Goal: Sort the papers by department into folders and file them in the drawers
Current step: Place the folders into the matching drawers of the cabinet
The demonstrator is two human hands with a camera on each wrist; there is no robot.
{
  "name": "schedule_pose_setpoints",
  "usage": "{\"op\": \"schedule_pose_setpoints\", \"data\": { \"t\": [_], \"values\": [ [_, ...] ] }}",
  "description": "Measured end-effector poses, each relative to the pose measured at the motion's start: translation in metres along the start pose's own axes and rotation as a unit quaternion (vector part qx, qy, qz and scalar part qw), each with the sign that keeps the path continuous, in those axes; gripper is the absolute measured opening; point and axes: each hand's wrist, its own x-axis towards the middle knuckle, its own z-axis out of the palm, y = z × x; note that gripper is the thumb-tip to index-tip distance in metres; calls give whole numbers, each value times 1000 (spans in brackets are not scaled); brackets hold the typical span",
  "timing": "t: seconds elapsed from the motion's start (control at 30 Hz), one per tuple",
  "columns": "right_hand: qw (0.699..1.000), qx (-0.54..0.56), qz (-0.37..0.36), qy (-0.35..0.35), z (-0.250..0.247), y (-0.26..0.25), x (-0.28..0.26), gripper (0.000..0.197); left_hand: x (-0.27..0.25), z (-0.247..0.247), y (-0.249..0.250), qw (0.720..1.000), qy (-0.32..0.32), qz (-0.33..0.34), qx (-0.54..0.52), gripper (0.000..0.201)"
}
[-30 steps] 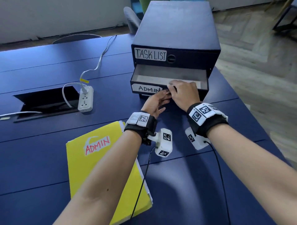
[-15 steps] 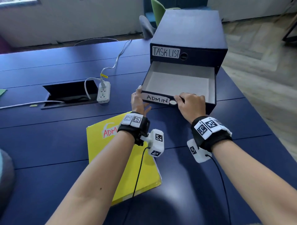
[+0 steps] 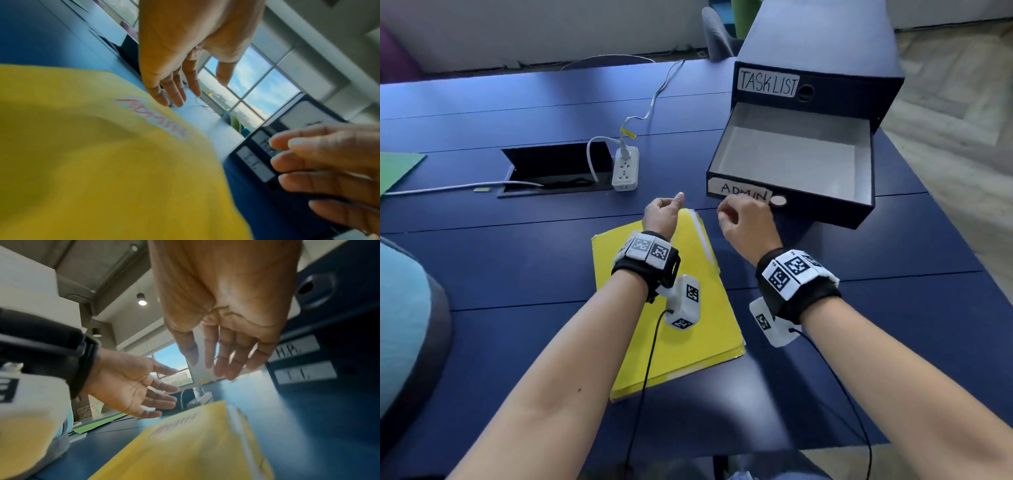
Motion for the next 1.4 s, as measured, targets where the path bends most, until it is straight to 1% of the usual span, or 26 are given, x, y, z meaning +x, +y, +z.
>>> {"op": "schedule_pose_setpoints", "data": {
  "t": [0.07, 0.1, 0.17, 0.23, 0.3, 0.33, 0.37, 0.43, 0.47, 0.53, 0.6, 0.63, 0.67, 0.73, 0.77, 0.83, 0.93, 1.0, 1.03, 1.07, 1.1, 1.2, 1.23, 1.27, 1.33, 1.4],
  "values": [
    [990, 17, 61, -122, 22, -5, -4, 21, 1, -23, -20, 998, 40, -26, 35, 40],
    [982, 17, 99, -160, 32, -5, -6, 27, 1, -34, -32, 996, 60, -43, 54, 43],
    [967, 2, 166, -193, 52, -3, -13, 36, -2, -57, -56, 983, 100, -102, 111, 51],
    [954, -26, 213, -212, 67, -2, -22, 37, -9, -80, -79, 959, 120, -188, 178, 57],
    [942, -48, 244, -227, 80, -2, -32, 36, -14, -98, -98, 942, 99, -248, 201, 68],
    [937, -56, 259, -226, 85, -2, -37, 37, -17, -103, -103, 941, 89, -257, 200, 69],
    [934, -62, 276, -219, 89, -2, -42, 38, -19, -107, -107, 944, 85, -251, 199, 63],
    [931, -67, 302, -194, 98, -2, -51, 38, -20, -109, -112, 952, 82, -215, 200, 48],
    [931, -69, 310, -182, 101, -2, -53, 37, -21, -108, -115, 957, 87, -195, 199, 43],
    [932, -75, 311, -168, 106, -1, -56, 35, -24, -109, -115, 963, 115, -150, 190, 38],
    [933, -83, 308, -170, 106, 0, -56, 35, -29, -110, -112, 972, 128, -95, 170, 38],
    [932, -90, 305, -175, 105, 1, -55, 35, -29, -111, -112, 981, 111, -74, 140, 38],
    [931, -97, 303, -180, 103, 3, -54, 36, -31, -111, -110, 992, 76, -61, 86, 38],
    [930, -93, 301, -188, 99, 3, -53, 38, -36, -112, -104, 997, 0, -71, -30, 46],
    [930, -85, 304, -189, 98, 3, -52, 39, -37, -113, -101, 994, -20, -85, -58, 49],
    [930, -68, 312, -180, 96, 1, -54, 40, -37, -115, -98, 992, -26, -94, -78, 48],
    [941, -20, 306, -146, 94, -5, -58, 50, -38, -123, -90, 991, -19, -67, -118, 43],
    [947, 60, 294, -110, 91, -11, -59, 64, -36, -132, -84, 990, -14, -41, -138, 43],
    [945, 114, 290, -96, 89, -13, -58, 69, -35, -138, -80, 989, -9, -27, -147, 42],
    [940, 165, 284, -89, 86, -15, -56, 70, -35, -143, -75, 989, -6, -15, -150, 41],
    [936, 205, 272, -89, 82, -17, -54, 64, -32, -149, -71, 988, -3, -5, -153, 41],
    [940, 262, 203, -77, 65, -30, -45, 21, -25, -166, -54, 986, 6, 10, -167, 40],
    [944, 270, 178, -66, 57, -36, -42, 12, -23, -169, -47, 985, 9, 20, -170, 39],
    [949, 271, 155, -51, 50, -42, -39, 9, -23, -170, -40, 985, 8, 31, -172, 37],
    [955, 274, 117, -11, 33, -51, -35, 12, -23, -167, -21, 984, 4, 60, -171, 30],
    [954, 278, 105, 32, 17, -54, -33, 8, -23, -157, -2, 978, -17, 94, -185, 26]
  ]
}}
